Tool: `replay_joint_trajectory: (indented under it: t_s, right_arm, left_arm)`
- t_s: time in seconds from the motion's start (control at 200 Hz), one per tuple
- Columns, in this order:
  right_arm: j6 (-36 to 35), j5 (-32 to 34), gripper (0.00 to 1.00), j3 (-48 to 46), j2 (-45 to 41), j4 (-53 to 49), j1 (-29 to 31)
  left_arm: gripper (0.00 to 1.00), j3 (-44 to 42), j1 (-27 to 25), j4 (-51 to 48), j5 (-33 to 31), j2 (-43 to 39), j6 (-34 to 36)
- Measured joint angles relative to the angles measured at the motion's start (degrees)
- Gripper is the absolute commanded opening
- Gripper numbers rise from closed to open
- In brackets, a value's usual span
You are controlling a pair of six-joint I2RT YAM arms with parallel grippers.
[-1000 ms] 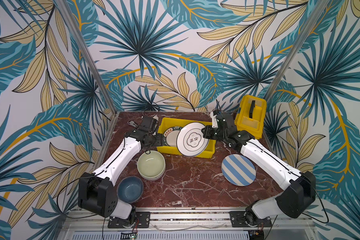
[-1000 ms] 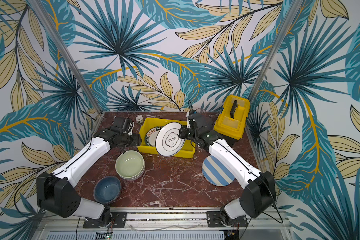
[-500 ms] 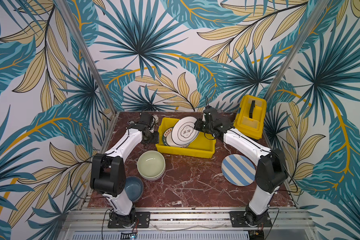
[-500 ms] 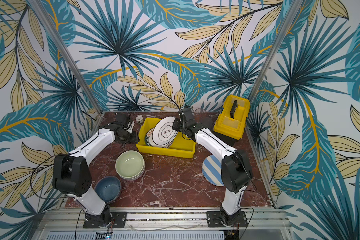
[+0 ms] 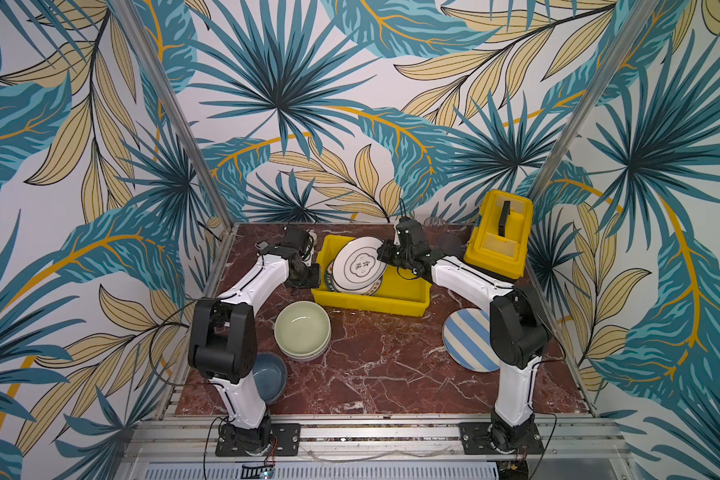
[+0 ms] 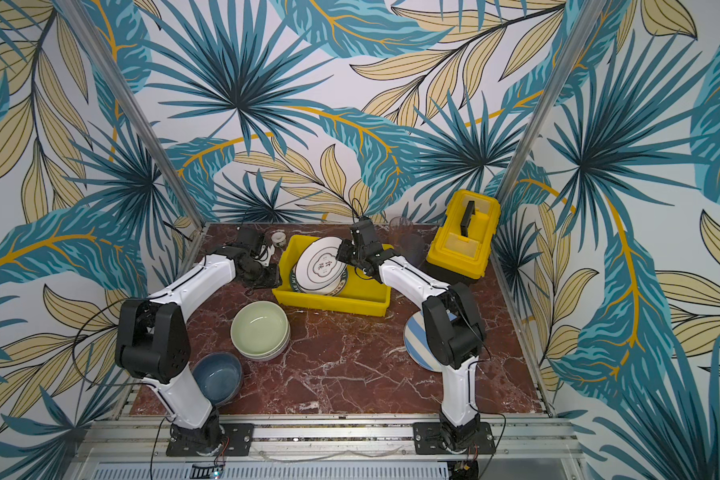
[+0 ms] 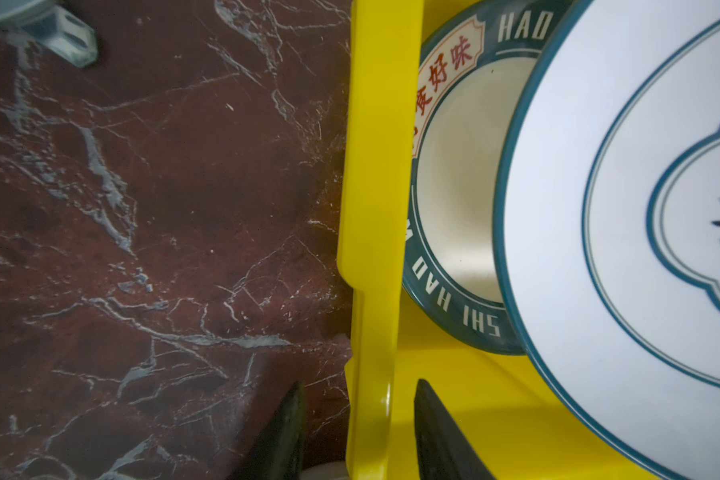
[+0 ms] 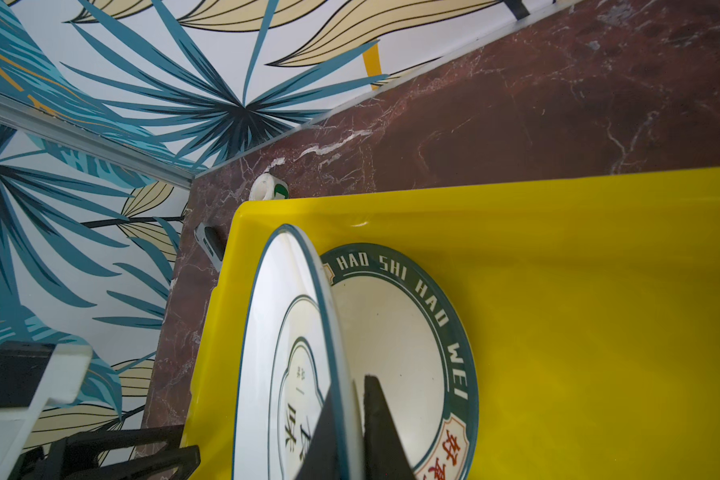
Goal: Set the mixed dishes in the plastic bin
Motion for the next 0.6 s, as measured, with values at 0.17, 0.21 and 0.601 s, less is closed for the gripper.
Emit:
replay_joint_trajectory:
  t_s: [0.17, 0.21, 0.601]
  right_arm:
    - [0.33, -0.74, 0.00, -0.28, 0.85, 1.60, 0.00]
    - [0.31, -0.98, 0.00, -0.28, 1.22, 2.08, 0.00]
    - [0.50, -2.36, 0.00, -0.42, 4.55, 3.89, -0.11]
  left_arm:
    - [0.40, 0.00, 0.02, 0.11, 0.59, 0.44, -0.09]
    - [0.40, 0.02, 0.02, 0.13, 0.66, 0.46, -0.09]
    - [0.36, 0.11, 0.02, 0.52, 1.66, 0.61, -0.26]
